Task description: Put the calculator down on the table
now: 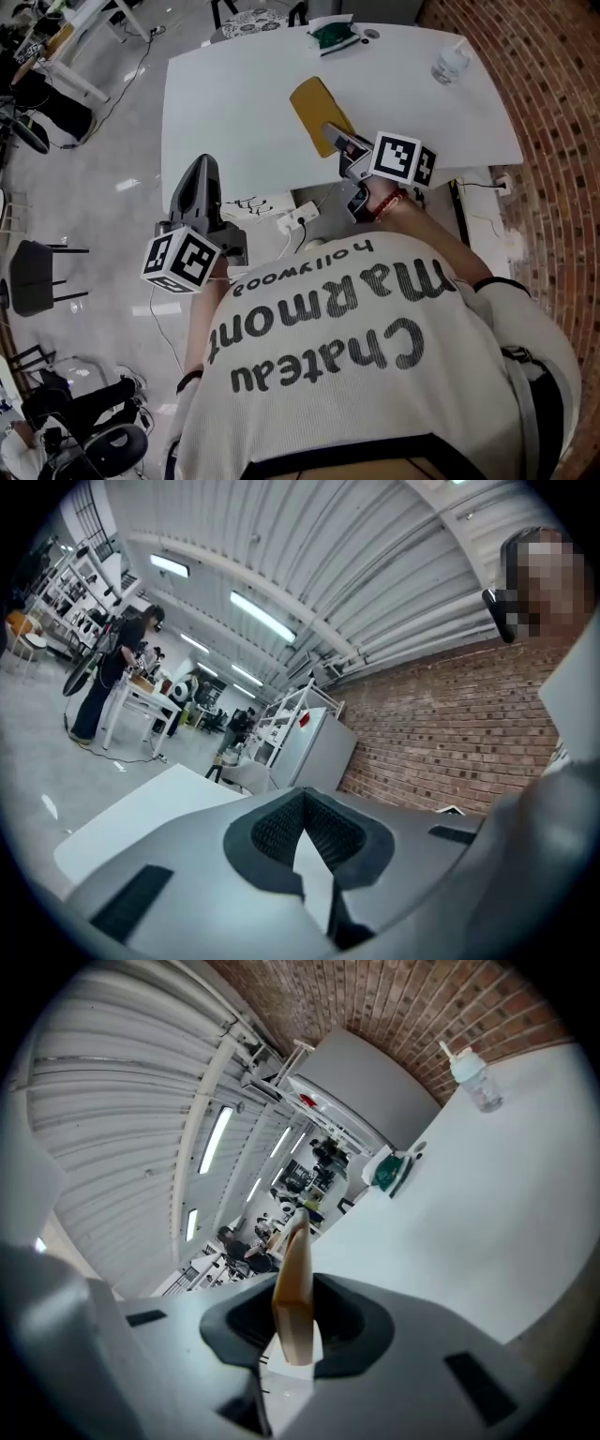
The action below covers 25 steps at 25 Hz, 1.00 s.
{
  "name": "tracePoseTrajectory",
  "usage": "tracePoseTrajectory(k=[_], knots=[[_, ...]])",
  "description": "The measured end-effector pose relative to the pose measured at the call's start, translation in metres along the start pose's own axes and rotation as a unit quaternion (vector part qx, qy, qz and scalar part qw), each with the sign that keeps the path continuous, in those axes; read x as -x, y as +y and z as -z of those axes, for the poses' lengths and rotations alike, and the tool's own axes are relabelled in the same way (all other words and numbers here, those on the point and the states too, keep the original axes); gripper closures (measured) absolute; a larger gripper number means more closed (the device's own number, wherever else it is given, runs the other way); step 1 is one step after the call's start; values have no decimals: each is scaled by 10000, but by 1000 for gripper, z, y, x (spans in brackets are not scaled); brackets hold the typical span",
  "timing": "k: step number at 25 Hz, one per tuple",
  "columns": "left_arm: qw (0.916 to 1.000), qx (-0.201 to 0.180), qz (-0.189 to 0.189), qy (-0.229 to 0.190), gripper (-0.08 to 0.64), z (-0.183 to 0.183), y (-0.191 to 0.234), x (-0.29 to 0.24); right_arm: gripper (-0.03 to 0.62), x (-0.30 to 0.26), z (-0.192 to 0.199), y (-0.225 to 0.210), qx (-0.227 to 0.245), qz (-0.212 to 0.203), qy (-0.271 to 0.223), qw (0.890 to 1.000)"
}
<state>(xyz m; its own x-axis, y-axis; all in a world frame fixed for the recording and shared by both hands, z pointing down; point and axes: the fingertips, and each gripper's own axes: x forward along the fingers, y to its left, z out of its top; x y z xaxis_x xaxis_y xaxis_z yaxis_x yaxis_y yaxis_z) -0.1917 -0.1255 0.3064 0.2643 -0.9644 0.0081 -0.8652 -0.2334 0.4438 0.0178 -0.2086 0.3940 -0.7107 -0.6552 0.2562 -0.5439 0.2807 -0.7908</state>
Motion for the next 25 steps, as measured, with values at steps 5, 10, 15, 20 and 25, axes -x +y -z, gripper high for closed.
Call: tracePoseTrajectory(k=[5, 10, 15, 20, 25], knots=[[9999, 83, 83, 41, 558, 7, 11, -9, 505, -18, 19, -19, 78, 294, 251, 9992], [9998, 182, -14, 55, 558, 14, 24, -6, 505, -36, 37, -39, 202, 548, 542, 9968], [9996, 251, -142, 63, 558, 18, 39, -4, 505, -53, 51, -53, 253, 707, 793, 9940], [9995, 284, -147, 27, 558, 17, 49, -8, 505, -67, 62, -71, 326, 965, 968, 9901], [9988, 251, -386, 180, 558, 21, 69, -12, 505, -76, 72, -85, 248, 1200, 1103, 9863]])
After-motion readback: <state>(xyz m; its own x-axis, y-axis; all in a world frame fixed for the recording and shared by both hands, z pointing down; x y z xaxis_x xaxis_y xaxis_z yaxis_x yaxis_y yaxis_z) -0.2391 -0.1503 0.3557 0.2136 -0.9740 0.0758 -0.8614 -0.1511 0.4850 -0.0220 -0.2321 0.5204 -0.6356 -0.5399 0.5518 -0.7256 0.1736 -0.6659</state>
